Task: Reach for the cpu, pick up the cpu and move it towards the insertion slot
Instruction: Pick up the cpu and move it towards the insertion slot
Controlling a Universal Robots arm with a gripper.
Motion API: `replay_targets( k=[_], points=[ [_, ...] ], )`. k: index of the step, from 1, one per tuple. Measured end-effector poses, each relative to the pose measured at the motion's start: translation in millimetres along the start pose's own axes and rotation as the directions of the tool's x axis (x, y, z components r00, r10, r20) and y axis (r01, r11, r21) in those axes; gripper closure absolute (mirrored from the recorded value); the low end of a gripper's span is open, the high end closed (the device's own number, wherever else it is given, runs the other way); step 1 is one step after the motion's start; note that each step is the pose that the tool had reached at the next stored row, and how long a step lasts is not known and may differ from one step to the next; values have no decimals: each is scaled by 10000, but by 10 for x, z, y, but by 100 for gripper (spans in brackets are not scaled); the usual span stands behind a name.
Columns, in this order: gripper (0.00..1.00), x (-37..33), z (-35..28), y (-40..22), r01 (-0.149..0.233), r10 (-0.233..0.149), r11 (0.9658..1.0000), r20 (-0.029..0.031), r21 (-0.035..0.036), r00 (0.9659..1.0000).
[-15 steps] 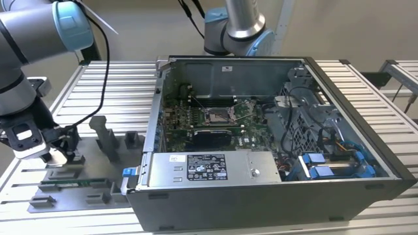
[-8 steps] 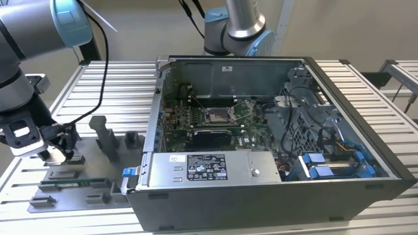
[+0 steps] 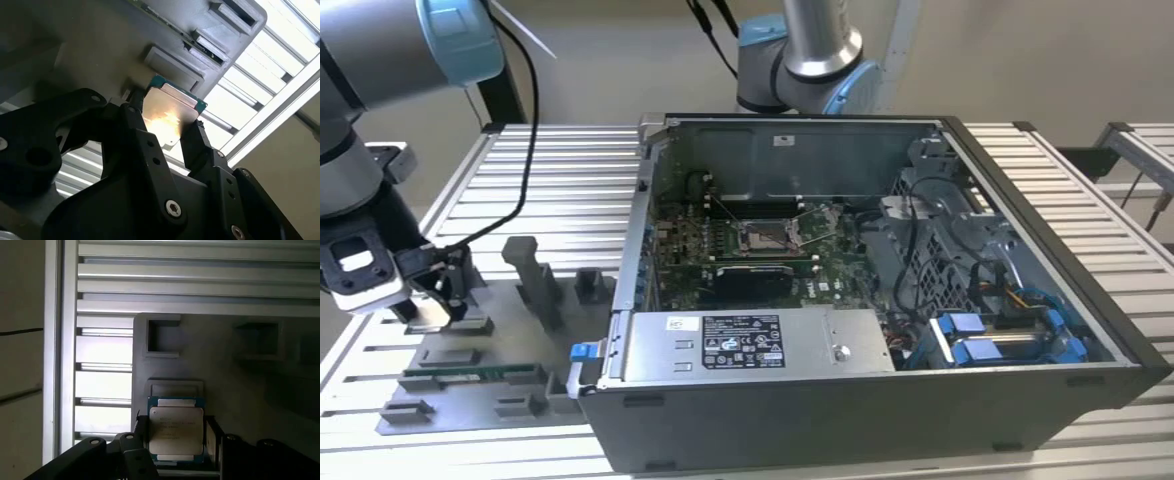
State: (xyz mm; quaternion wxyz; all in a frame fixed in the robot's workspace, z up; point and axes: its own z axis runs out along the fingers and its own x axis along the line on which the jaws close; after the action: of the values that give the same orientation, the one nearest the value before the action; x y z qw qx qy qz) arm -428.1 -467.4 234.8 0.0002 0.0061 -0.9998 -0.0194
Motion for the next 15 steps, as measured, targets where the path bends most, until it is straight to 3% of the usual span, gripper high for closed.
replay_targets(
  k=[15],
  points=[
    [100, 0, -226, 9, 0, 0, 10000, 0, 0, 10000]
  ],
)
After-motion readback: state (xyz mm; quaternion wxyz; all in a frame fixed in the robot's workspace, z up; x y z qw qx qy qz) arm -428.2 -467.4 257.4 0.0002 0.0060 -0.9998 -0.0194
